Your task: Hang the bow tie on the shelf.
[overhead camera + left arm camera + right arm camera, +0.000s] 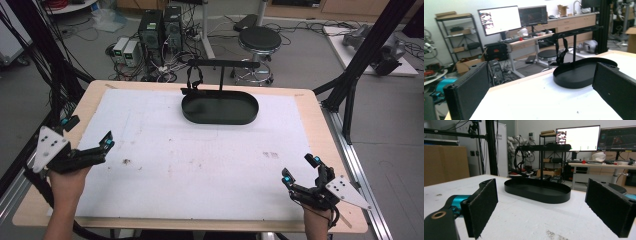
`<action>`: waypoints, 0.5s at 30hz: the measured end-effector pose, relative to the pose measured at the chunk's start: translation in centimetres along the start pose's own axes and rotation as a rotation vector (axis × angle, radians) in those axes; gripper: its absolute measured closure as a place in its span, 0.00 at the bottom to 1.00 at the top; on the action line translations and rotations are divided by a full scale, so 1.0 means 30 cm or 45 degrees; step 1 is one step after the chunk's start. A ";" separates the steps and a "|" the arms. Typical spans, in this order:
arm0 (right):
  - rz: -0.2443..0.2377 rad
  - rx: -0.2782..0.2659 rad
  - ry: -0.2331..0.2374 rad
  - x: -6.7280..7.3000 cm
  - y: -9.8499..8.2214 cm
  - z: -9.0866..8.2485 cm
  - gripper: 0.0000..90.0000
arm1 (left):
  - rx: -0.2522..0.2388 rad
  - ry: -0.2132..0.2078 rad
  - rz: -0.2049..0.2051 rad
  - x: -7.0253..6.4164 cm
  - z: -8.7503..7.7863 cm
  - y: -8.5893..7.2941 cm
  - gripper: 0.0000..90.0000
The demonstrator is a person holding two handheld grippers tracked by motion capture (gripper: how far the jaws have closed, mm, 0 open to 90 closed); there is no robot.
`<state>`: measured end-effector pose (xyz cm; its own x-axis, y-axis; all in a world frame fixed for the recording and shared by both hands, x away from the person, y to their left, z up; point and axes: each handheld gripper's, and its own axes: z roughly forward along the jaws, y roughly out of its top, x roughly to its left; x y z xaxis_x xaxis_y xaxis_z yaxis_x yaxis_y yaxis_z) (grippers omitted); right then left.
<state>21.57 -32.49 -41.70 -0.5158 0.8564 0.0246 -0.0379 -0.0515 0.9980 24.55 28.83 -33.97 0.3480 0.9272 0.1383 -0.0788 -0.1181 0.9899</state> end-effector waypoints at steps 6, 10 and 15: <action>-0.002 -0.002 -0.031 -0.009 -0.002 -0.009 0.11 | -0.044 0.037 -0.046 0.011 -0.079 -0.094 0.02; -0.003 0.007 -0.036 -0.011 -0.007 -0.010 0.11 | -0.056 0.028 -0.090 0.025 -0.108 -0.143 0.02; -0.020 -0.008 -0.045 -0.015 -0.009 -0.011 0.11 | -0.020 -0.001 -0.091 0.026 -0.127 -0.183 0.02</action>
<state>21.54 -33.03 -41.99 -0.4848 0.8745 0.0115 -0.0509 -0.0413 0.9978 21.70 31.56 -39.42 0.3542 0.9327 0.0671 -0.0686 -0.0457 0.9966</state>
